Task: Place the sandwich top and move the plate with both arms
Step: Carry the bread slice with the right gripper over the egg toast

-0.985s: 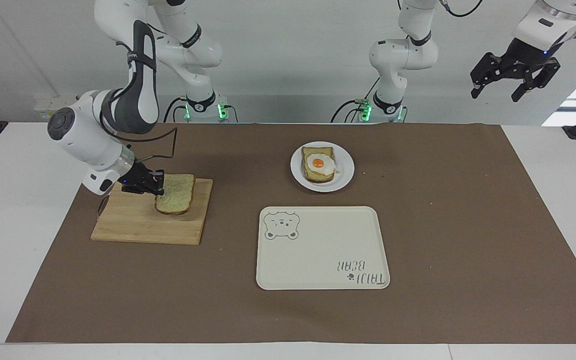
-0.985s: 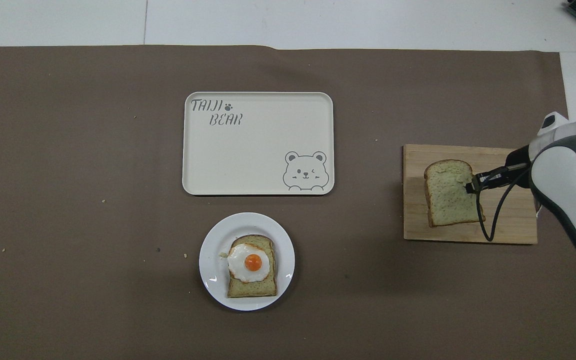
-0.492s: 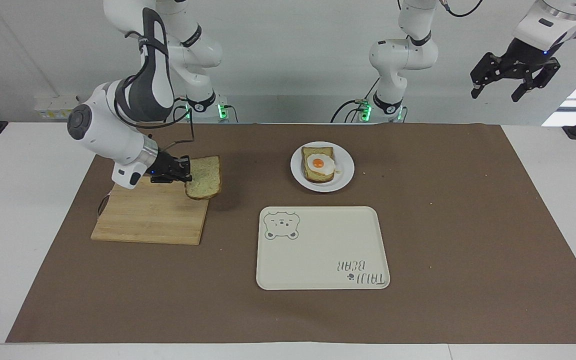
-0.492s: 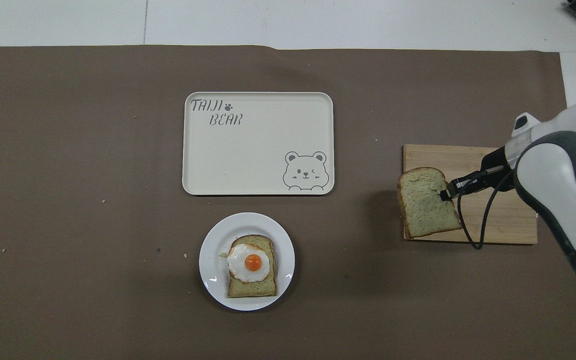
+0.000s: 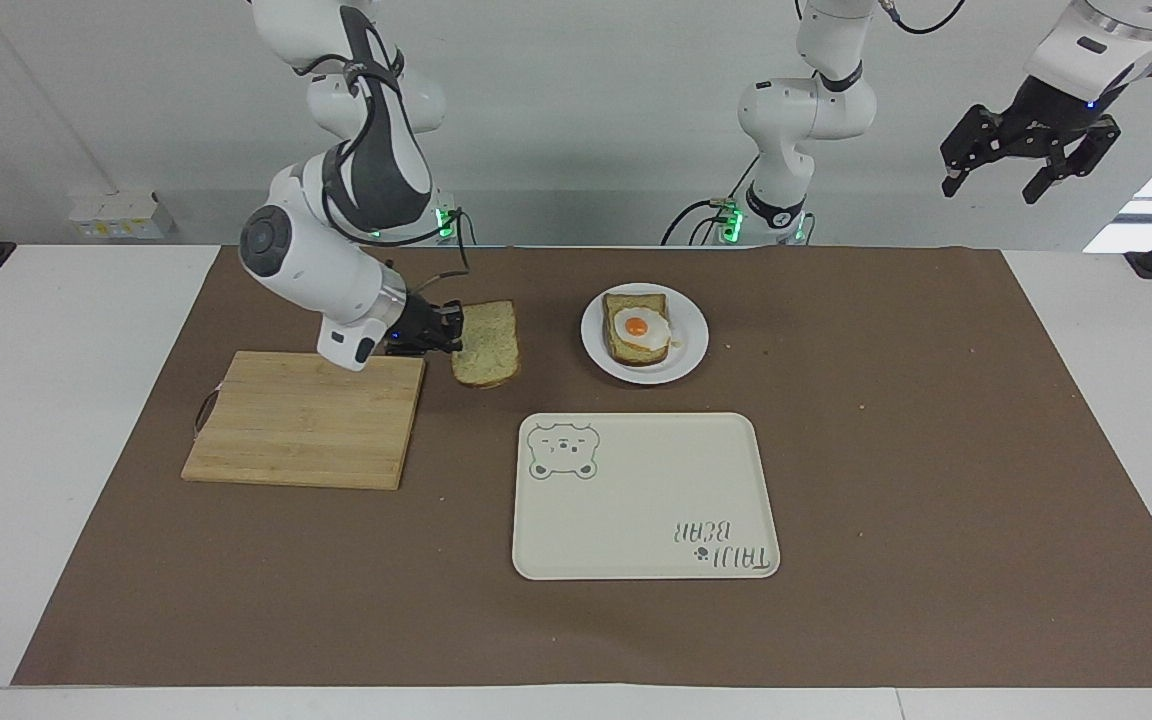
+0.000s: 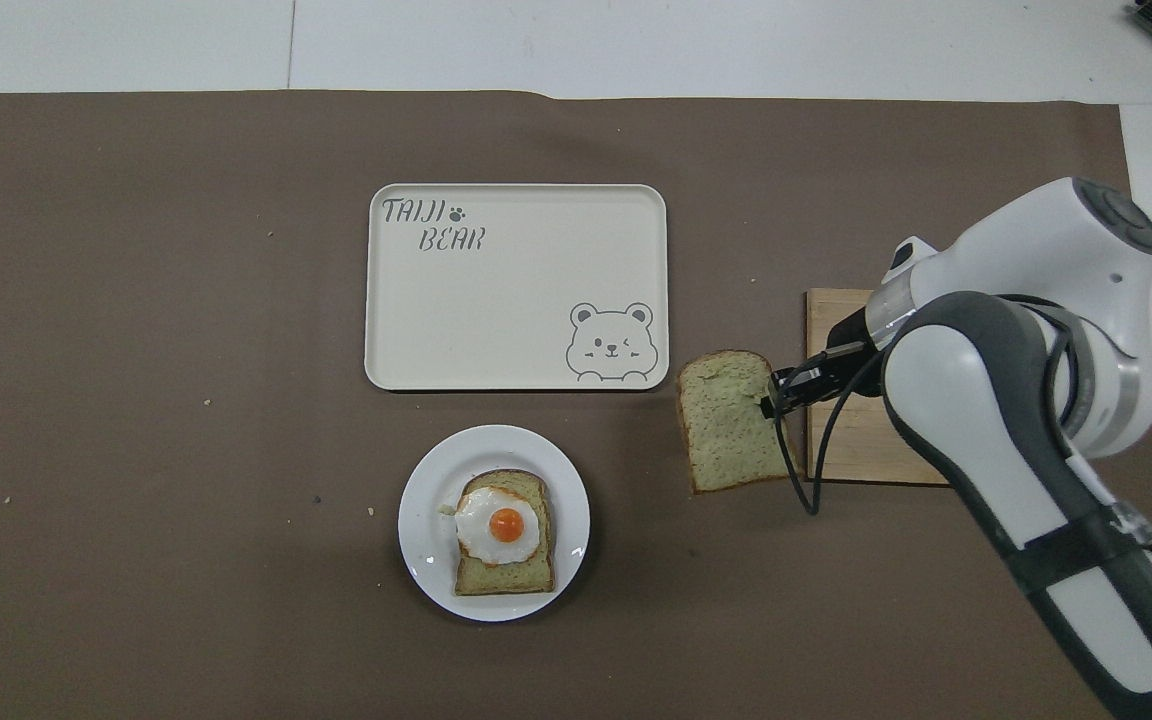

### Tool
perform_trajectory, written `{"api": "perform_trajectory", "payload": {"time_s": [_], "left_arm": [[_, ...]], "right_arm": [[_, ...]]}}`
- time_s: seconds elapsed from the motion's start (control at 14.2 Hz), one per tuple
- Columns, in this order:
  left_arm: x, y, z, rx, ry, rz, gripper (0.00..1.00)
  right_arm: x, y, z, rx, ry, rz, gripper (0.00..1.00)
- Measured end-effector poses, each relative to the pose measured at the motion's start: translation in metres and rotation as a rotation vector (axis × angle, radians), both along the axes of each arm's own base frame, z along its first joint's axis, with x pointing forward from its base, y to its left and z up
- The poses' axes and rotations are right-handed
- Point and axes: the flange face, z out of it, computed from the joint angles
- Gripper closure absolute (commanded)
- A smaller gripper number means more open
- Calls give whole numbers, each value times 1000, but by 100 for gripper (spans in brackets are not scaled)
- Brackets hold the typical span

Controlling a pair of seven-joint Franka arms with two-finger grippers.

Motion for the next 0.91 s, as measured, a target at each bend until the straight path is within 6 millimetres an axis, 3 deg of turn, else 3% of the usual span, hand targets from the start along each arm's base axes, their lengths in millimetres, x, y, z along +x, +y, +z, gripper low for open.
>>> {"api": "perform_trajectory", "payload": {"time_s": [0.35,0.56,0.77,0.91], "left_arm": [[0,0,0,0,0,0,0],[0,0,0,0,0,0,0],[0,0,0,0,0,0,0],[0,0,0,0,0,0,0]], "right_arm": [[-22,94,7,-40,-17,-54,100],[-37,132,2,-53,-29,-90,100],[-64,179,-7,-71,-20,-110,100],[-79,197,-10,-85,-1,-112,100]]}}
